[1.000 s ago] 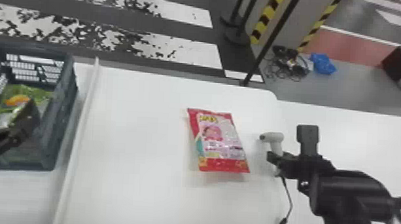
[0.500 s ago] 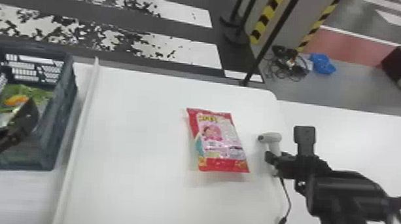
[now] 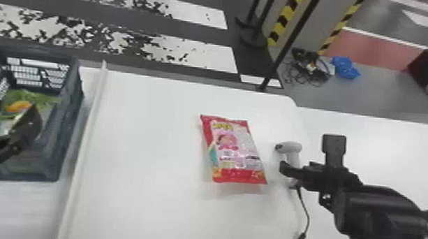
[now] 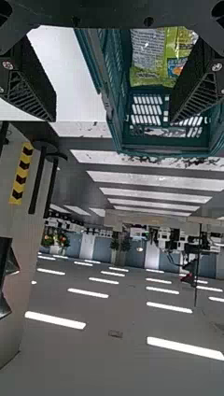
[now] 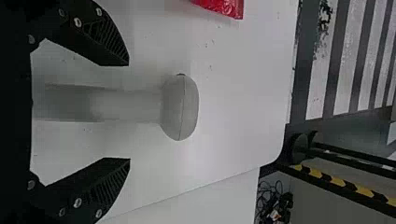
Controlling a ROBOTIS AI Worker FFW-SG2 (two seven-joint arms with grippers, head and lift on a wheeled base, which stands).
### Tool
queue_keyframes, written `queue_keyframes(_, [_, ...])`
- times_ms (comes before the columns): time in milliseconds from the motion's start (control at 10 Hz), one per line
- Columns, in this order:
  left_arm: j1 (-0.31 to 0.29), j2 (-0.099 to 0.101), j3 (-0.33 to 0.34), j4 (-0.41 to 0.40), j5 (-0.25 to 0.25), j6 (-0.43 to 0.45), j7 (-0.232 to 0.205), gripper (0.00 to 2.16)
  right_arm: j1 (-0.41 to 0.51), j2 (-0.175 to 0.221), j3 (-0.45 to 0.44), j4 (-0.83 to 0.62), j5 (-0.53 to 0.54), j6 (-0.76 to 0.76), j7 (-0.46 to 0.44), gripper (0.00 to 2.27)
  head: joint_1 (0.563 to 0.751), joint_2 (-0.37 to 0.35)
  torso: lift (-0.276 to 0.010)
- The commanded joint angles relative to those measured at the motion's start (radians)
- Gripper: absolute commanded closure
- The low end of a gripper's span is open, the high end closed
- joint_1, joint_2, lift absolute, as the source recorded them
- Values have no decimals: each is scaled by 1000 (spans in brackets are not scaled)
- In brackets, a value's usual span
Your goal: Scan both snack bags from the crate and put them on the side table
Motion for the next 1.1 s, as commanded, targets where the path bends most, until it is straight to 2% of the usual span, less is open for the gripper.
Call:
queue_keyframes(0, [0, -3, 0, 0, 0, 0, 0, 100, 40, 4, -66, -101, -126, 56, 27, 66, 695, -298, -87])
queue_keyframes(200, [0, -3, 0, 2, 0, 0, -1, 100, 41, 7, -165, -151, -311, 221, 140, 73, 695, -277, -87])
queue_keyframes(300, [0, -3, 0, 2, -2, 0, -1, 100, 35, 1, -170, -151, -341, 255, 174, 73, 695, -266, -87])
queue_keyframes(400, [0, -3, -1, 2, -2, 0, -1, 100, 15, 1, -161, -138, -336, 295, 209, 73, 695, -247, -87])
queue_keyframes(800, [1, -2, 0, 2, 0, 0, -1, 100, -71, -25, -20, 8, -250, 286, 266, 70, 695, -199, -87])
queue_keyframes(1000, [1, -2, 0, 3, 0, 0, 0, 100, -101, -24, 16, 62, -244, 264, 291, 70, 695, -175, -87])
